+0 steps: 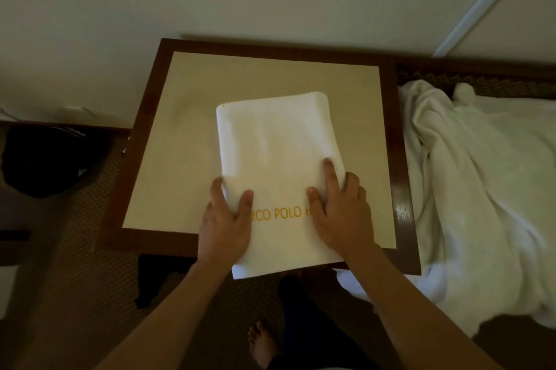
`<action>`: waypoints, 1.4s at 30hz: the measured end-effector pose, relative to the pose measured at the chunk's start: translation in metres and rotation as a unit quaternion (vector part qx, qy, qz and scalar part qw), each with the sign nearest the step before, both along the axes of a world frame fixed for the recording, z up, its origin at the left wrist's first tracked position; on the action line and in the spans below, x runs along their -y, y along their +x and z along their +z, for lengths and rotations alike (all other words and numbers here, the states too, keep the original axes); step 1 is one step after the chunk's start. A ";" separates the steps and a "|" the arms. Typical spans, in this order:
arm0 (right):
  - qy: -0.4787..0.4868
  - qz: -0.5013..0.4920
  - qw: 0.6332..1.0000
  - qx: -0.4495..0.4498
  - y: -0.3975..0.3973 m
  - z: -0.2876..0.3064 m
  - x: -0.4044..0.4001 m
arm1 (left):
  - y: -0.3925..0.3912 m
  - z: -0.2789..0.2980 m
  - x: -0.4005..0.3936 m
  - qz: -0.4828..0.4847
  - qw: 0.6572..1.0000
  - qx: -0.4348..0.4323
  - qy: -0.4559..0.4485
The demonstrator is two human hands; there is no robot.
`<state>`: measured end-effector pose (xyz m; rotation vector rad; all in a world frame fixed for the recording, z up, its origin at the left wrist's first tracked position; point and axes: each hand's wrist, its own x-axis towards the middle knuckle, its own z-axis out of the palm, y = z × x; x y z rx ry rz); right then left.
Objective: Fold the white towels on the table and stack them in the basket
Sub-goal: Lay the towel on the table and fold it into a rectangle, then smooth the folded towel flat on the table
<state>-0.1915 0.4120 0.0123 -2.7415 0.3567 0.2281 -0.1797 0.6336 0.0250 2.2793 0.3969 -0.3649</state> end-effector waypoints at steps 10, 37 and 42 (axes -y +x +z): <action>-0.051 0.049 0.997 0.022 -0.029 0.006 -0.013 | -0.019 0.006 0.006 -0.134 0.953 0.128 0.241; 0.023 0.009 0.998 -0.063 0.118 -0.010 0.031 | 0.130 -0.029 0.016 -0.137 0.968 0.008 0.208; 0.023 -0.125 0.991 -0.039 0.110 0.012 0.039 | 0.131 -0.010 -0.004 -0.054 0.979 0.042 0.191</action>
